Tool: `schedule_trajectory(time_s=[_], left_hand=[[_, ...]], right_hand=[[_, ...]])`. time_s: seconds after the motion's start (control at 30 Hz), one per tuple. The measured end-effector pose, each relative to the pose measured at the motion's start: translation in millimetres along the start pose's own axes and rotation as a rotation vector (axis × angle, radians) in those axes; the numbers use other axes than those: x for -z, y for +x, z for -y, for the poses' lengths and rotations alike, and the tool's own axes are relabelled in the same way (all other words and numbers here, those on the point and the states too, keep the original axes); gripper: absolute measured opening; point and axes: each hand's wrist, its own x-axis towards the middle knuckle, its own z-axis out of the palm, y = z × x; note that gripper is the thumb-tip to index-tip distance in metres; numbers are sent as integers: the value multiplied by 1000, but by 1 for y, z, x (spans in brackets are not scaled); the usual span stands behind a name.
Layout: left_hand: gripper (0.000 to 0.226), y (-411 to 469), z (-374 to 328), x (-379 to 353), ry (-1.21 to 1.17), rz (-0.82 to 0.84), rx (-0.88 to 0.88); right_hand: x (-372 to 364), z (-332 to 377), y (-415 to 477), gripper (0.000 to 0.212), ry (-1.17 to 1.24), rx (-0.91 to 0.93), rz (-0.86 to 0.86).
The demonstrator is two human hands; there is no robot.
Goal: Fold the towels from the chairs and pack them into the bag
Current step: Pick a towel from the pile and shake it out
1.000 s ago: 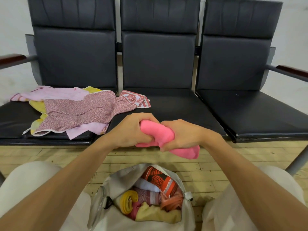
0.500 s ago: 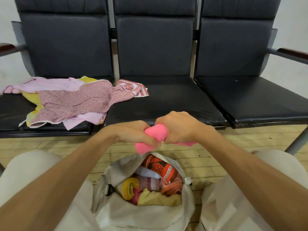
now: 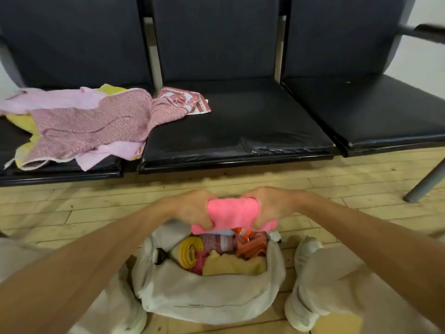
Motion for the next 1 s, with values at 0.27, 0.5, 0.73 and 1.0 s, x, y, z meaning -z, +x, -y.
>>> schedule_trajectory(time_s=[0.27,0.5,0.73,1.0], left_hand=[[57,70,44,-98,175,59,82],[56,91,74,-159,548,-10,99],[66,92,65,-170,718,41,164],[65,54,25,-91,303,240,-22]], right_hand=[[-77,-71,47,74,-46,-106,50],[-152,-109,74,77,-54,-115,92],[-167,-114,80,66,-501,-84,-8],[-94,-65,50,34,-319,-117,-20]])
